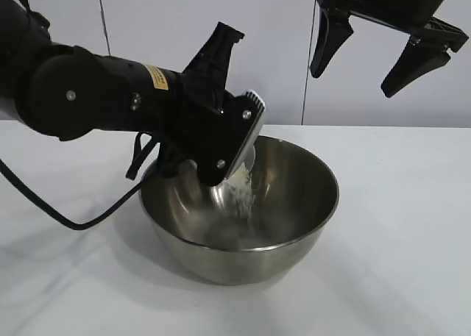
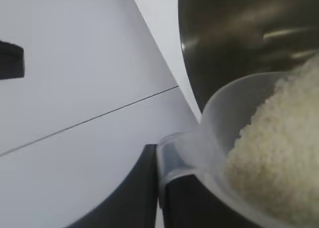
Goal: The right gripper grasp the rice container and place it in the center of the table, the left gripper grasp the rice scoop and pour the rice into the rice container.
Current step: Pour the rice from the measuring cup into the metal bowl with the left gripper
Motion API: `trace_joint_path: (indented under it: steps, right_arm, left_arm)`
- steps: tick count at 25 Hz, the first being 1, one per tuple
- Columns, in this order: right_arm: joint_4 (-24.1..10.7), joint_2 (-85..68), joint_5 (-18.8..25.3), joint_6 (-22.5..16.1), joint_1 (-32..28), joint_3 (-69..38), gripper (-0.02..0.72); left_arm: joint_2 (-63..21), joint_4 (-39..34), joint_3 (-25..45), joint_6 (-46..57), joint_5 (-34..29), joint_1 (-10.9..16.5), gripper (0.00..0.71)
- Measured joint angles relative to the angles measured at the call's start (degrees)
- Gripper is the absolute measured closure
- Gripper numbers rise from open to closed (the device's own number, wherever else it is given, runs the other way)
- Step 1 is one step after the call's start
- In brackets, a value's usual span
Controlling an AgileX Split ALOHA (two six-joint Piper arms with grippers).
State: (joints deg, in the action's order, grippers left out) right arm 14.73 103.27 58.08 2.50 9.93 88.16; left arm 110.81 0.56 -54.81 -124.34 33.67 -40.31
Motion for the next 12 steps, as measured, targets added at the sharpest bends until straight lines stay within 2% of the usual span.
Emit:
trace_joint_path:
  steps: [7, 12]
  right_arm:
    - [0.0, 0.0, -0.4, 0.3, 0.0, 0.0, 0.042]
    - [0.0, 0.0, -0.7, 0.5, 0.0, 0.0, 0.042]
  left_arm:
    - [0.0, -7.4, 0.0, -2.4, 0.6, 0.0, 0.707]
    - [0.0, -8.7, 0.0, -6.0, 0.6, 0.0, 0.707]
